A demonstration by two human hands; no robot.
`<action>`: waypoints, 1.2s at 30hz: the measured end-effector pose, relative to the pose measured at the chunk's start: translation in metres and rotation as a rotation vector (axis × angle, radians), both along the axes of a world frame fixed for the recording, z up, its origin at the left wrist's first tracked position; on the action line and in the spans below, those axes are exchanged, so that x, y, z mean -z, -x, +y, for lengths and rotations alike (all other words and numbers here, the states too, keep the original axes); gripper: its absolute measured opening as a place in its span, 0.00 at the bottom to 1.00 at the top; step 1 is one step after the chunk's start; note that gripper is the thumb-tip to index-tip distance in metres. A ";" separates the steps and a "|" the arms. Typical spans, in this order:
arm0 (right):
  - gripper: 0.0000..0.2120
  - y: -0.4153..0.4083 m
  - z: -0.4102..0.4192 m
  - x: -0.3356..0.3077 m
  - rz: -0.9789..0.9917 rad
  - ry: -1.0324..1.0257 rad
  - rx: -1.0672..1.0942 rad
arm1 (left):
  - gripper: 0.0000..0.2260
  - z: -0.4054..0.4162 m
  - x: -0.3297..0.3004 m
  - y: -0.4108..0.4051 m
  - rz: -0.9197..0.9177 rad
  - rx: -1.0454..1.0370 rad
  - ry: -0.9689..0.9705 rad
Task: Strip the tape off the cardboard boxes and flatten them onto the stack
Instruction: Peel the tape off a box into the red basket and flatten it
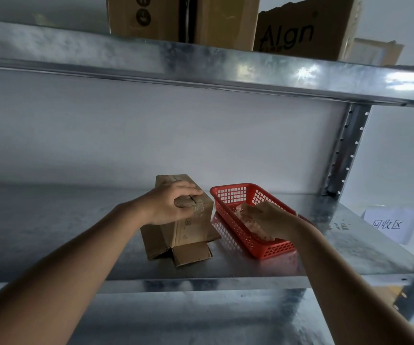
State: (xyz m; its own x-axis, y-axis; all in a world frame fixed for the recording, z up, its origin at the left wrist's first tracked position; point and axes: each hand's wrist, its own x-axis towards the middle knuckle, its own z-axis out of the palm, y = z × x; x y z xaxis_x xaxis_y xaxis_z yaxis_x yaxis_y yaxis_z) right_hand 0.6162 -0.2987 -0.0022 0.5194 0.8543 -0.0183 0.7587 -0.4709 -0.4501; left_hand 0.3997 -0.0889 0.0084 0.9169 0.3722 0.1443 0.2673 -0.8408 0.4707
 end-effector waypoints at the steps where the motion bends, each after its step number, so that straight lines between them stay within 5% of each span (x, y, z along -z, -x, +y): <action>1: 0.16 0.000 -0.002 0.002 -0.049 -0.014 0.003 | 0.25 -0.001 -0.001 0.000 0.001 -0.002 -0.002; 5: 0.10 -0.005 -0.004 0.014 -0.060 -0.161 0.081 | 0.25 -0.003 -0.002 -0.001 -0.003 -0.006 0.002; 18: 0.22 -0.011 -0.006 0.026 -0.128 -0.481 0.274 | 0.25 0.003 0.002 0.000 -0.020 -0.005 0.015; 23: 0.56 -0.015 -0.011 0.021 -0.185 -0.285 0.249 | 0.25 0.003 0.001 -0.002 -0.006 -0.008 0.011; 28: 0.20 -0.012 -0.011 0.014 -0.202 -0.270 0.183 | 0.25 0.001 0.000 -0.003 -0.003 -0.011 0.013; 32: 0.25 -0.008 -0.008 0.018 -0.148 -0.352 0.231 | 0.25 0.002 0.000 -0.003 -0.003 -0.016 0.017; 36: 0.20 0.000 0.001 0.013 -0.216 -0.557 0.248 | 0.25 0.000 0.000 -0.004 -0.020 -0.008 0.019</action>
